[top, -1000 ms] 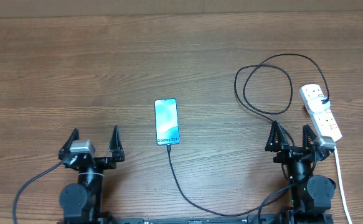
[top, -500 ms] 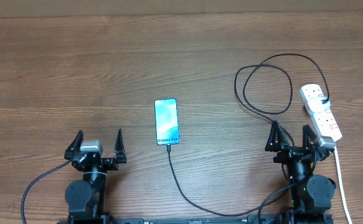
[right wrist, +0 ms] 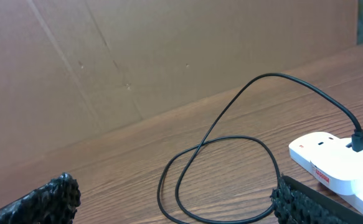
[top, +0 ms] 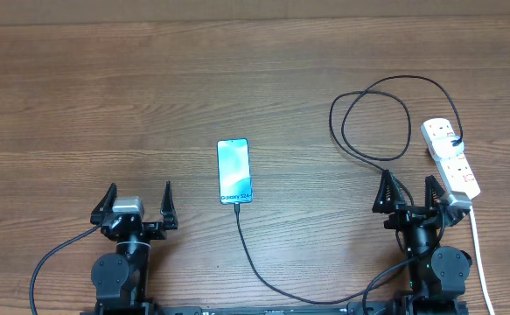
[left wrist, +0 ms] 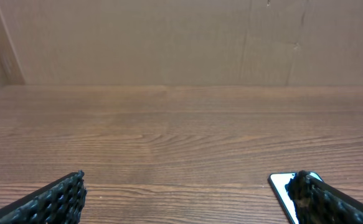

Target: Plug charger to phone and switch on socket

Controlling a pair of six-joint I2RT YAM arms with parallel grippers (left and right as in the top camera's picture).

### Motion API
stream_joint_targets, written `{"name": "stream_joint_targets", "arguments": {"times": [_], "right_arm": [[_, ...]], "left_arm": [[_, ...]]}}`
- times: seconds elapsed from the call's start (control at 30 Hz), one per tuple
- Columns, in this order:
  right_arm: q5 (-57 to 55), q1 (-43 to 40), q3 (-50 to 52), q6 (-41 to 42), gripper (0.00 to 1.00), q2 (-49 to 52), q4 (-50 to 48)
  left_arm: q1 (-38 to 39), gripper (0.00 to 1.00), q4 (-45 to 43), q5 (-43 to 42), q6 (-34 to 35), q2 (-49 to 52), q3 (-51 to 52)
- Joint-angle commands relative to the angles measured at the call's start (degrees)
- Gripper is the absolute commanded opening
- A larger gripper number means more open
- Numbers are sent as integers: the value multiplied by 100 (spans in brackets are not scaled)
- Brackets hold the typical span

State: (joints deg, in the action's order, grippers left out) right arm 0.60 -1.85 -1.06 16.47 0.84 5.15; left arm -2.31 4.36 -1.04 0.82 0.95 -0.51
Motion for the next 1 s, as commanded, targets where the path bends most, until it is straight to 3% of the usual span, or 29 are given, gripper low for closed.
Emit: {"name": "stream_joint_targets", "arguments": {"times": [0.0,0.43,0.67,0.97], "right_arm": [[-55,20,61,-20,100,-68,-31],[-94,-52,61,-81,100,-68,-28],[-48,-4,61,-1805,100,-68,-20],[-52,-59,61,-1891,100,-68,-28]], "left_arm": [[-2,100,9,-24,-151,-74,26],[-2,100,9,-24,-151,-74,24],[-2,99,9,-24,-151,-74,24],[-2,100,9,-24,-151,-74,24]]}}
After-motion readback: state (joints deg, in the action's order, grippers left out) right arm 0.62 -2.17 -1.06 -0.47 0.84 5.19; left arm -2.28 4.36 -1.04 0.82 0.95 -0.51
